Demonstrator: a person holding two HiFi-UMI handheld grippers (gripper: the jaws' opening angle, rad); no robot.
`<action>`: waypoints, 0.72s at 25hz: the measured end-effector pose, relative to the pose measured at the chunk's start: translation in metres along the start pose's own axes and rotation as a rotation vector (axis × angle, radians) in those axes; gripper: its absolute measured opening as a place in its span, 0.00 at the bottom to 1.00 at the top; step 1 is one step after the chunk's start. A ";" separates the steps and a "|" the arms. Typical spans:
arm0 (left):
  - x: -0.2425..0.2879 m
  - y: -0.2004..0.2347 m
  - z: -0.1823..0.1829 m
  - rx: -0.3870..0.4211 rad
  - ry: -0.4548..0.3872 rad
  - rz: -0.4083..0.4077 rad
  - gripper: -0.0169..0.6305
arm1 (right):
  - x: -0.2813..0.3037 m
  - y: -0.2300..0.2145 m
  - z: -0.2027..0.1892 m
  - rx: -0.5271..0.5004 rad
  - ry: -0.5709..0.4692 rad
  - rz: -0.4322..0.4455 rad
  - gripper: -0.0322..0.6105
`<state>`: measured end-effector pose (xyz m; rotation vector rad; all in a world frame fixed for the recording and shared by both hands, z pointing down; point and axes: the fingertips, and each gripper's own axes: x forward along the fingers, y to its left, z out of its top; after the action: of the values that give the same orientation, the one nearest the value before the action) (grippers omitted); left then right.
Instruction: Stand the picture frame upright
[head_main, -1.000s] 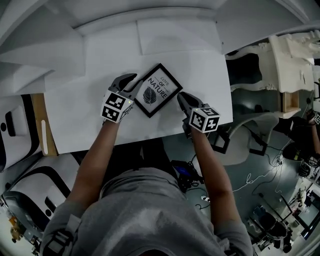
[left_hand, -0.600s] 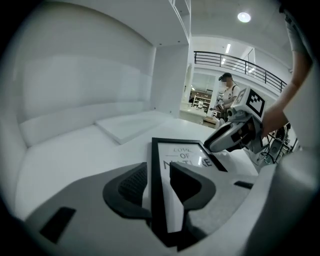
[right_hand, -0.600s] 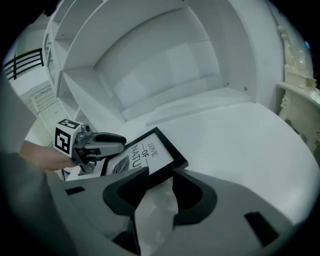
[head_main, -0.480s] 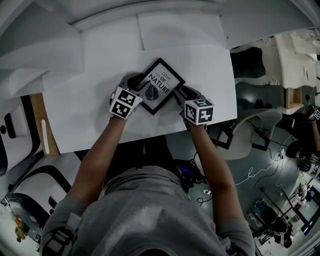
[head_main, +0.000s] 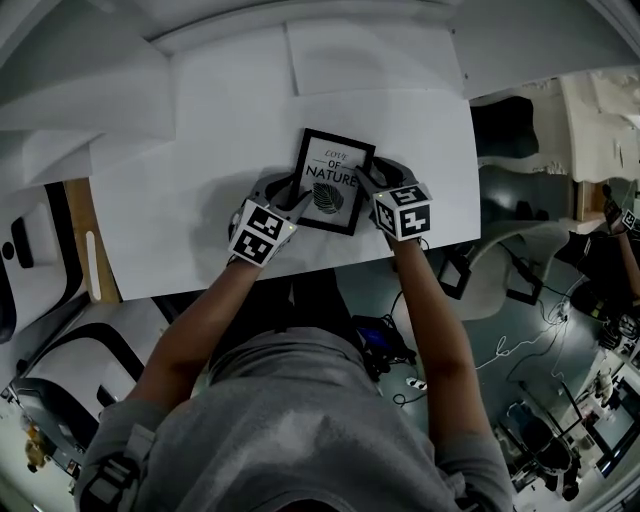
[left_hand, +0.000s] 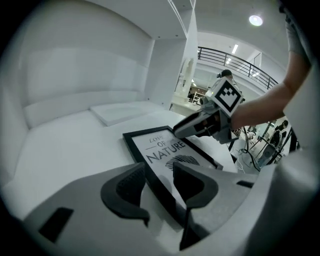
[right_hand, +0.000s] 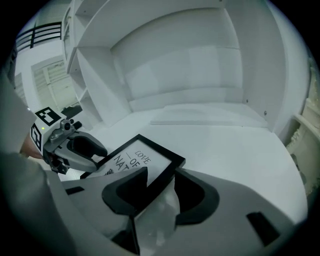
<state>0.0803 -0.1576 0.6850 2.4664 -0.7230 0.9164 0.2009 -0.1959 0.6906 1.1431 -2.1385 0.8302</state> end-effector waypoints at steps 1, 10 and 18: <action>-0.001 0.000 -0.003 0.007 0.010 0.015 0.29 | 0.001 0.000 0.001 0.006 -0.009 0.012 0.30; 0.020 0.038 0.019 -0.117 -0.014 0.080 0.28 | -0.005 0.002 -0.010 0.045 0.022 0.009 0.30; 0.029 0.039 0.017 -0.131 0.024 0.153 0.30 | -0.003 0.006 -0.013 0.020 0.016 -0.006 0.30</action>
<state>0.0843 -0.2067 0.7004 2.3073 -0.9432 0.9205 0.1999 -0.1820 0.6955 1.1483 -2.1169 0.8577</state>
